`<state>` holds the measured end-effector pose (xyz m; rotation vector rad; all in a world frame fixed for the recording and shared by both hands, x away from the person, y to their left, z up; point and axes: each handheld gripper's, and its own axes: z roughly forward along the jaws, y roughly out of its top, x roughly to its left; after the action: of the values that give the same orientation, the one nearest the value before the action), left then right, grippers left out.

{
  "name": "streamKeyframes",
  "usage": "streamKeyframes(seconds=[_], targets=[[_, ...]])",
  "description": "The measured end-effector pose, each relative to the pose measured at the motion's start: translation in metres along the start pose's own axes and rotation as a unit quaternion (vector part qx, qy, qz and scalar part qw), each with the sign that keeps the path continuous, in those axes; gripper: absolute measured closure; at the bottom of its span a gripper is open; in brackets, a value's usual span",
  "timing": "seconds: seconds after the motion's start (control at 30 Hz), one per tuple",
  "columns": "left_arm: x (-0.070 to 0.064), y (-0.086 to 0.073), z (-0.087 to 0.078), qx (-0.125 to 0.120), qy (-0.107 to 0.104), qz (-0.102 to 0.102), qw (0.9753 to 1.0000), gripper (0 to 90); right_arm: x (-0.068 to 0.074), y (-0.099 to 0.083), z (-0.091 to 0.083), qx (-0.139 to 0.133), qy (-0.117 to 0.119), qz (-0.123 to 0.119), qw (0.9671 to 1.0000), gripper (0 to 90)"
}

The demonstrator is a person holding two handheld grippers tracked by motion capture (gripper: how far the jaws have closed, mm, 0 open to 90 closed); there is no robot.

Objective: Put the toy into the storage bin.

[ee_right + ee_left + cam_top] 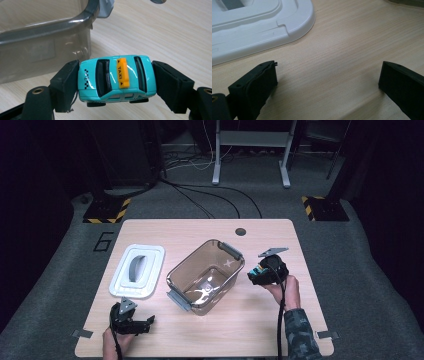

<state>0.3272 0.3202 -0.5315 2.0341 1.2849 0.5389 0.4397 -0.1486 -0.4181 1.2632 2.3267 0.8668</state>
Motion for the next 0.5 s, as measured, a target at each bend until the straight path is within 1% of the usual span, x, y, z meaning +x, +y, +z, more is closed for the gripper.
streamKeyframes(seconds=[0.03, 0.07, 0.23, 0.27, 0.33, 0.4, 0.43, 0.5], targets=[[0.0, 0.0, 0.0, 0.0, 0.0, 0.0, 1.0, 1.5, -0.002, 0.002, -0.002, -0.003, -0.001, -0.003, 1.0, 24.1], [0.0, 0.0, 0.0, 0.0, 0.0, 0.0, 1.0, 1.5, -0.002, 0.003, -0.003, -0.003, -0.001, 0.0, 1.0, 24.1], [0.0, 0.0, 0.0, 0.0, 0.0, 0.0, 1.0, 1.5, -0.005, 0.011, -0.008, -0.001, -0.007, -0.003, 1.0, 24.1], [0.0, 0.0, 0.0, 0.0, 0.0, 0.0, 1.0, 1.5, -0.006, 0.014, -0.01, 0.0, -0.008, 0.001, 1.0, 24.1], [0.0, 0.0, 0.0, 0.0, 0.0, 0.0, 1.0, 1.5, -0.007, 0.017, -0.013, -0.001, -0.012, -0.002, 0.9999, 24.1], [0.0, 0.0, 0.0, 0.0, 0.0, 0.0, 1.0, 1.5, -0.008, 0.02, -0.015, -0.005, -0.013, -0.001, 0.9999, 24.1], [0.0, 0.0, 0.0, 0.0, 0.0, 0.0, 1.0, 1.5, -0.009, 0.022, -0.017, -0.009, -0.015, -0.005, 0.9998, 24.1], [0.0, 0.0, 0.0, 0.0, 0.0, 0.0, 1.0, 1.5, -0.009, 0.025, -0.019, -0.012, -0.016, -0.002, 0.9998, 24.1]])
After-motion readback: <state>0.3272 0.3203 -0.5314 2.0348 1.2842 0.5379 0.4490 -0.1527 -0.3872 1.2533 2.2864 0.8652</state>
